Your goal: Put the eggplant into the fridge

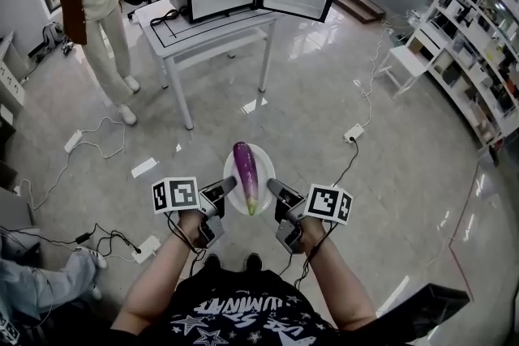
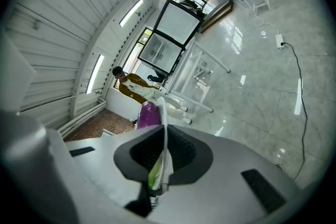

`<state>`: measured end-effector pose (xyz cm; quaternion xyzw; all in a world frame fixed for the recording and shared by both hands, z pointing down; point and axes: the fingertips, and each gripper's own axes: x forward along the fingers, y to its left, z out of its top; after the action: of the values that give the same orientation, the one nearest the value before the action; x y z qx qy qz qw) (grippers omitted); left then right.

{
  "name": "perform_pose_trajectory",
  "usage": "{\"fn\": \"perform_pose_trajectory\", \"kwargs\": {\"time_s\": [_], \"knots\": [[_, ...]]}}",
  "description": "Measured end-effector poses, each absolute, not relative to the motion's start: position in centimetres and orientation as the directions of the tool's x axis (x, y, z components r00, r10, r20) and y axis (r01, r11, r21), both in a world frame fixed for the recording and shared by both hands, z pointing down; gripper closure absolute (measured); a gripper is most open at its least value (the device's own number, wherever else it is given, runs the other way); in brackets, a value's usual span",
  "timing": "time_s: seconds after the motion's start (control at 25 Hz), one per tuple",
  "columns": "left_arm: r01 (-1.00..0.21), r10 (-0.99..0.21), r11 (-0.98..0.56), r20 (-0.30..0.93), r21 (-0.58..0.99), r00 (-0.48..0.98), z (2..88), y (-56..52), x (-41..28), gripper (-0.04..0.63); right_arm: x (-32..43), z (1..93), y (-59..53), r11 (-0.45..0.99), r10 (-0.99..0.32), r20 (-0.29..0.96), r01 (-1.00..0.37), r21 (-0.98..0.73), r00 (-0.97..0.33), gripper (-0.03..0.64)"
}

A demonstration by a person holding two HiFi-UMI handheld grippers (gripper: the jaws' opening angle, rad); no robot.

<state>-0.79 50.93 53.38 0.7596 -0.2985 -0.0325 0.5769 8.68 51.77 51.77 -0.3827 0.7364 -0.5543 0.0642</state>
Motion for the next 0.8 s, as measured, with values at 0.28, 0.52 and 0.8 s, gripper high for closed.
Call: {"fn": "perform_pose_trajectory", "kwargs": {"time_s": [0.28, 0.52, 0.8], "knots": [[-0.421, -0.504, -0.147, 0.298, 0.895, 0.81, 53.4, 50.7, 0.9, 0.56, 10.4, 51.6, 51.2, 0.111, -0.622, 0.323, -0.488, -0.866, -0.713, 0.592], [-0.427, -0.523, -0.164, 0.288, 0.889, 0.802, 53.3, 50.1, 2.8, 0.558, 12.3, 51.7, 50.7, 0.11, -0.621, 0.307, -0.468, -0.877, -0.721, 0.592], [-0.469, -0.562, -0.266, 0.26, 0.842, 0.785, 52.6, 49.7, 5.3, 0.558, 14.7, 51.2, 49.8, 0.167, -0.593, 0.266, -0.439, -0.883, -0.76, 0.592]]}}
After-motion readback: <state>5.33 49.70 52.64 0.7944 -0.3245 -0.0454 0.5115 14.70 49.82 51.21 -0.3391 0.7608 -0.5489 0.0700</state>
